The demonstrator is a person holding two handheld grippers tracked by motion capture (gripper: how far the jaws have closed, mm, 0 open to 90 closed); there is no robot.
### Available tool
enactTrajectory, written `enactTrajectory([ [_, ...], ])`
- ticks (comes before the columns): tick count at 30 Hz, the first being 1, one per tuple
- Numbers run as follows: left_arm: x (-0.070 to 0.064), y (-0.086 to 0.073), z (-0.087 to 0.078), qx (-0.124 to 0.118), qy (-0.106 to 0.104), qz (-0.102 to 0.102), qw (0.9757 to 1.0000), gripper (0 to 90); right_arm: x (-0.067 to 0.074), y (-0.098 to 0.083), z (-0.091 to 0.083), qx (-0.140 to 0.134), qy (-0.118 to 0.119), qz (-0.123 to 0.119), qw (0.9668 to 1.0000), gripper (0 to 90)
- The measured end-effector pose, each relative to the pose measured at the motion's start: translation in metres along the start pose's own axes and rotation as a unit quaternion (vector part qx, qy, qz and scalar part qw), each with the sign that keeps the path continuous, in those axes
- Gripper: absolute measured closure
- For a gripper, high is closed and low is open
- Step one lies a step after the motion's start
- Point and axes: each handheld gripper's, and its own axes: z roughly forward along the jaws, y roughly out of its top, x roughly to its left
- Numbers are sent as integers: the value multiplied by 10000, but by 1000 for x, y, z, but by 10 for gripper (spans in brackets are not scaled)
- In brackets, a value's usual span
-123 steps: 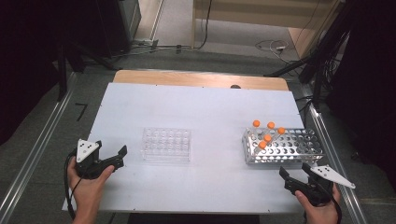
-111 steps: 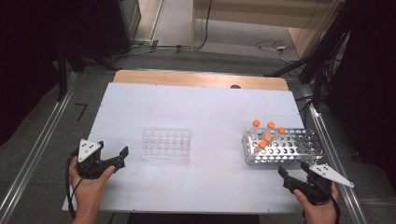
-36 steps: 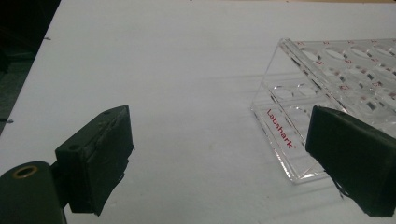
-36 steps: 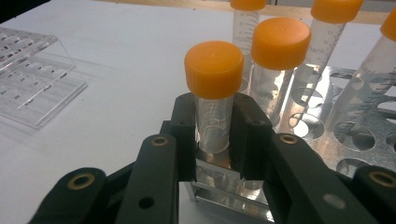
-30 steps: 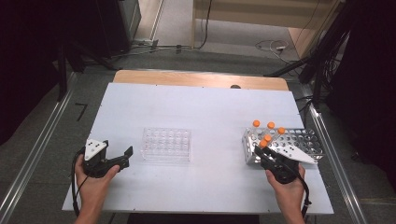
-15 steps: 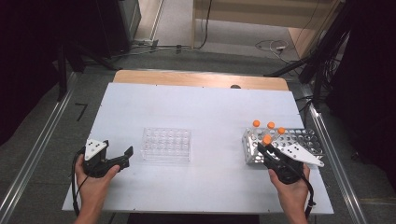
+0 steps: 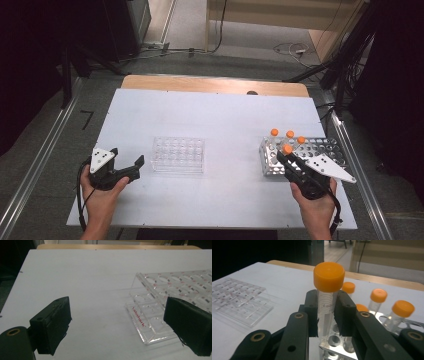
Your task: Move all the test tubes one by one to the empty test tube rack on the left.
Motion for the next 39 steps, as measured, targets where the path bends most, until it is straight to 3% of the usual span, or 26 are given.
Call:
enactTrajectory([
  [7,-19,12,1,-94,-360,96,9993,85,15,0,11,121,330,-64,9994,719],
  [14,-46,21,7,-75,-803,264,9964,86,28,-1,24,240,552,-126,9981,719],
  [24,-82,32,19,-11,-1297,585,9898,100,48,-2,44,389,839,-286,9953,719],
  [25,-89,34,21,-12,-1407,628,9881,117,51,-2,46,408,870,-314,9949,719],
  [32,-110,35,27,83,-1668,811,9826,120,74,-7,62,604,1125,-493,9906,719],
  [39,-129,34,32,162,-1942,929,9764,133,87,-9,70,694,1271,-589,9877,719],
])
